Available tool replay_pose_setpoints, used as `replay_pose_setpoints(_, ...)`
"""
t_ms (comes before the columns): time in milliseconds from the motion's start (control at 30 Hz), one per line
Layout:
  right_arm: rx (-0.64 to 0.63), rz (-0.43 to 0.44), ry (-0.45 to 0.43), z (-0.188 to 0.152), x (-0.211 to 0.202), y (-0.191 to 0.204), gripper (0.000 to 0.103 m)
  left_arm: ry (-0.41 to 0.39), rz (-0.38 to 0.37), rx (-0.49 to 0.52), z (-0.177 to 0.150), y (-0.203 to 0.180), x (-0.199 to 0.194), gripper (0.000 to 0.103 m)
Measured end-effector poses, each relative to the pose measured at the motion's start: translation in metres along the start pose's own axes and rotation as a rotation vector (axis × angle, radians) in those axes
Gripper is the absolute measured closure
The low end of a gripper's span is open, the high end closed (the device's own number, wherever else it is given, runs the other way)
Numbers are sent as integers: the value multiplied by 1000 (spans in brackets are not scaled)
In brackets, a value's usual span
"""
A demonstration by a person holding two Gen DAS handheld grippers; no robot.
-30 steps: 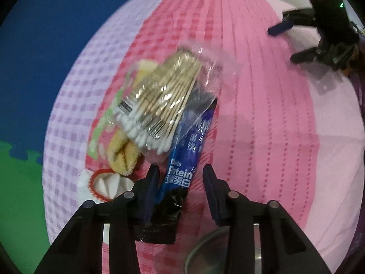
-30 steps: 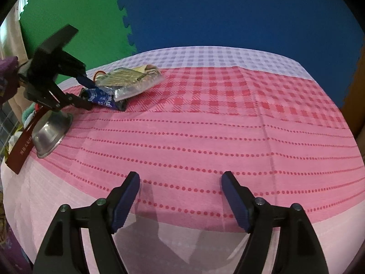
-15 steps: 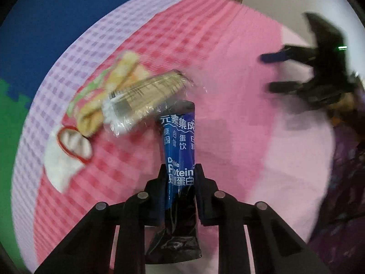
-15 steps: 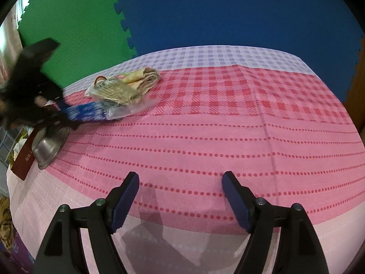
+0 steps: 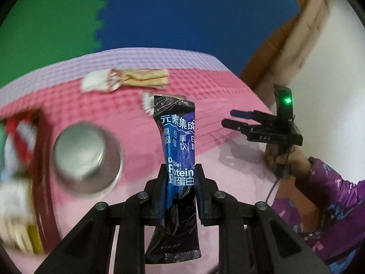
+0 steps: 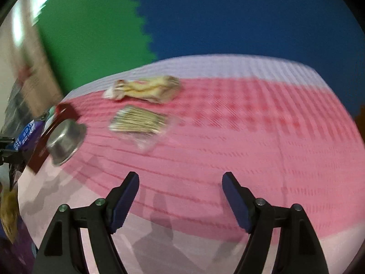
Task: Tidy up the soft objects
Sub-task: 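Hold the protein pouch with the left gripper while the right gripper grasps the cotton swab pack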
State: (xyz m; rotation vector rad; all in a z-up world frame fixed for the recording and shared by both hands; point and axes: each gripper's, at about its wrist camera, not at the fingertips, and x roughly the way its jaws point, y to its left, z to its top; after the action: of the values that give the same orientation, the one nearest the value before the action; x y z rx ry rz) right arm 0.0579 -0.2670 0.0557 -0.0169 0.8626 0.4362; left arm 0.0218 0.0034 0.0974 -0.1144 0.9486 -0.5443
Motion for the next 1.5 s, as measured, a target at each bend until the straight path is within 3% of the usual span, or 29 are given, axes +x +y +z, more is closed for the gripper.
replay_pose_setpoints(100,-218,39,-3,25,4,35,26,-31,37,-90,-27,8,-16,83)
replay_pose_setpoints(200,-389,85,63,53,29,59,26,-50,72,-175,-51,15,-26,83)
replay_pose_setpoints(267,-420,144,132,70,47,65,26,-67,94,-236,-65,19,-31,84)
replay_pose_setpoints(433,-531,86,214,97,84,81,26,-104,144,-309,-84,28,-37,83)
replay_pose_setpoints(667,-592,120,333,101,117,87,26,-110,158,-329,-92,40,-44,83)
replay_pose_setpoints(767,-638,75,377,98,130,93,26,-85,142,-352,-97,46,-38,81)
replay_pose_setpoints(800,-649,57,390,97,133,95,26,-73,137,-352,-99,47,-36,79)
replay_pose_setpoints(867,-649,64,405,99,139,96,26,-36,136,-335,-99,44,-33,63)
replay_pose_setpoints(933,-628,75,435,103,145,96,26,-10,148,-317,-96,42,-30,33)
replay_pose_setpoints(1000,-610,84,457,106,149,96,26,43,148,-305,-93,41,-20,27)
replay_pose_setpoints(1100,-552,99,498,113,157,92,26,146,202,-297,-92,41,-5,27)
replay_pose_setpoints(1167,-569,90,492,114,159,94,25,170,207,-288,-95,39,0,27)
replay_pose_setpoints(1200,-580,88,485,117,162,90,24,172,203,-285,-98,38,3,32)
replay_pose_setpoints(1300,-548,102,485,124,168,83,24,158,223,-283,-101,37,2,86)
replay_pose_setpoints(1367,-533,95,488,128,172,80,24,134,194,-329,-102,42,-3,87)
replay_pose_setpoints(1433,-545,69,480,129,173,81,28,108,206,-296,-102,34,-9,88)
replay_pose_setpoints(1500,-555,81,459,119,158,88,47,74,197,-289,-99,28,-16,88)
